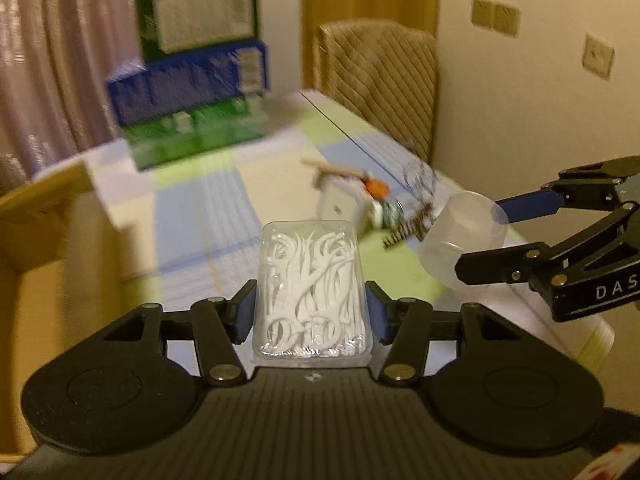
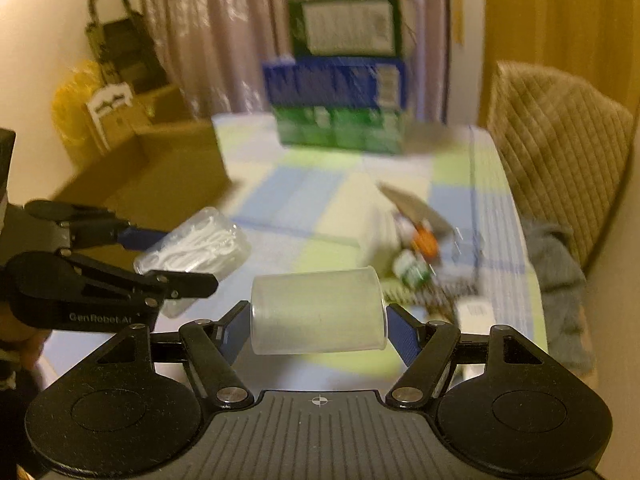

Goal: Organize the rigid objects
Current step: 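Carry the cup and floss box into the cardboard box while both tools open to release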

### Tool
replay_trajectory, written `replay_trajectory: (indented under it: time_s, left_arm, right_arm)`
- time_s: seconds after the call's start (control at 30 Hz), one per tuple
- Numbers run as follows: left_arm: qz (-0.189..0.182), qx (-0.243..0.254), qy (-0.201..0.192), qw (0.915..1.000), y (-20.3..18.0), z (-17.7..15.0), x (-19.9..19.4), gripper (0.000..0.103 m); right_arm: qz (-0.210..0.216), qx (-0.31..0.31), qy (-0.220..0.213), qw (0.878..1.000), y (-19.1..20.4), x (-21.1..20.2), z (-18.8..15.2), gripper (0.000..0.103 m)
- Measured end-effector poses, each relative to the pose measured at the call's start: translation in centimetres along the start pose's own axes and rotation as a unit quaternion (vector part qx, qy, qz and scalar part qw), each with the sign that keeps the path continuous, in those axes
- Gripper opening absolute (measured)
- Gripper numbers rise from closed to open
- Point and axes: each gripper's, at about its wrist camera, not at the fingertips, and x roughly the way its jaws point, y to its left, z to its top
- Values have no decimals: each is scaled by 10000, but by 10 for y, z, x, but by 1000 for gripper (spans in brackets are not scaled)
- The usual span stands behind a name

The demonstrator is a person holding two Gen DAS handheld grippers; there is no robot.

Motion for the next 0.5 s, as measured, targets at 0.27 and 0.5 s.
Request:
replay_trajectory:
  time_s: [0.27, 0.5]
  left_arm:
    - [806, -369, -277, 9957, 77, 9, -85, 51]
    - [1296, -610, -36, 9897, 155, -10, -128, 51]
  right_arm:
    - [715, -521, -457, 9950, 92, -2, 60, 69]
    - [1255, -722, -363, 9888, 177, 40, 89, 69]
